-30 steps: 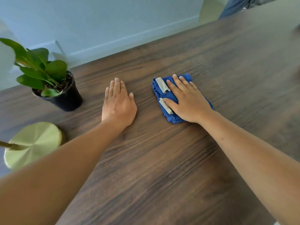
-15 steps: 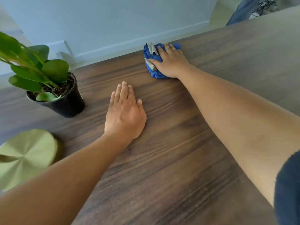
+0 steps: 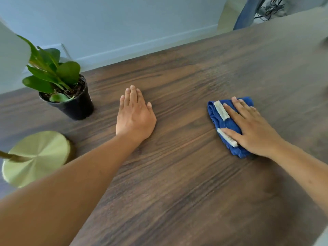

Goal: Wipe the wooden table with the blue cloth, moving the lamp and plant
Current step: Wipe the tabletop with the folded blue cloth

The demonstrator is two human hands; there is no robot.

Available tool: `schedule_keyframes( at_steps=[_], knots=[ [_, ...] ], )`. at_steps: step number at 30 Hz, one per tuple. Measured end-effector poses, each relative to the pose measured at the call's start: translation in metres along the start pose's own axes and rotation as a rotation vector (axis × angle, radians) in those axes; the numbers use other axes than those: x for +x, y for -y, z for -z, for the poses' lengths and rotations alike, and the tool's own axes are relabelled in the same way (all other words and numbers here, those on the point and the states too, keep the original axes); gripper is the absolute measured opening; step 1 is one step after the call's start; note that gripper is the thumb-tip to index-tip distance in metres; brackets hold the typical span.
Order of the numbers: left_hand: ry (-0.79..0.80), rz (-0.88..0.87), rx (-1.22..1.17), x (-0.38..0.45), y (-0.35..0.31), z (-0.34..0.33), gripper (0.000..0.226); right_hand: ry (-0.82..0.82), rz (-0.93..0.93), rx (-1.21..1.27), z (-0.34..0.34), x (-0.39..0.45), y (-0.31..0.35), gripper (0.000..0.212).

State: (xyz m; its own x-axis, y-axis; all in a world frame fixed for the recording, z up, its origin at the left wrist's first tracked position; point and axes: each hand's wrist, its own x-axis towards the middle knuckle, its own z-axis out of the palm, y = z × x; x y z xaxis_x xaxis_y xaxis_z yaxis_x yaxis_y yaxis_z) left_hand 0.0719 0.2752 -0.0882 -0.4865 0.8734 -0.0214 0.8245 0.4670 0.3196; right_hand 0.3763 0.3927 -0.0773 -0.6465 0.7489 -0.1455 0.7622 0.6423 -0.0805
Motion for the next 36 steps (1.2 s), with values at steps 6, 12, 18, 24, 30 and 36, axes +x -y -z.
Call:
schedule_keyframes(
  at_steps=[6, 12, 18, 24, 30, 36],
  knots=[
    [-0.025, 0.01, 0.003, 0.002, 0.001, -0.004, 0.062, -0.04, 0.089, 0.028, 0.02, 0.185, 0.054, 0.076],
    [-0.05, 0.003, 0.023, 0.007, 0.005, -0.009, 0.062, -0.038, 0.087, 0.071, 0.027, 0.284, 0.106, 0.066],
    [-0.028, 0.005, 0.031, 0.005, 0.003, -0.005, 0.063, -0.084, 0.063, 0.126, 0.013, 0.203, 0.083, 0.059],
    [0.002, 0.004, 0.038, 0.001, 0.0, -0.001, 0.063, -0.059, -0.035, 0.115, -0.006, 0.035, 0.031, 0.065],
    [-0.015, 0.01, 0.026, 0.003, 0.001, -0.004, 0.063, -0.088, 0.025, 0.087, 0.0, 0.076, 0.036, 0.062],
    [-0.029, 0.012, 0.028, 0.006, 0.004, -0.008, 0.063, -0.082, 0.057, 0.069, 0.02, 0.239, 0.081, 0.062]
  ],
)
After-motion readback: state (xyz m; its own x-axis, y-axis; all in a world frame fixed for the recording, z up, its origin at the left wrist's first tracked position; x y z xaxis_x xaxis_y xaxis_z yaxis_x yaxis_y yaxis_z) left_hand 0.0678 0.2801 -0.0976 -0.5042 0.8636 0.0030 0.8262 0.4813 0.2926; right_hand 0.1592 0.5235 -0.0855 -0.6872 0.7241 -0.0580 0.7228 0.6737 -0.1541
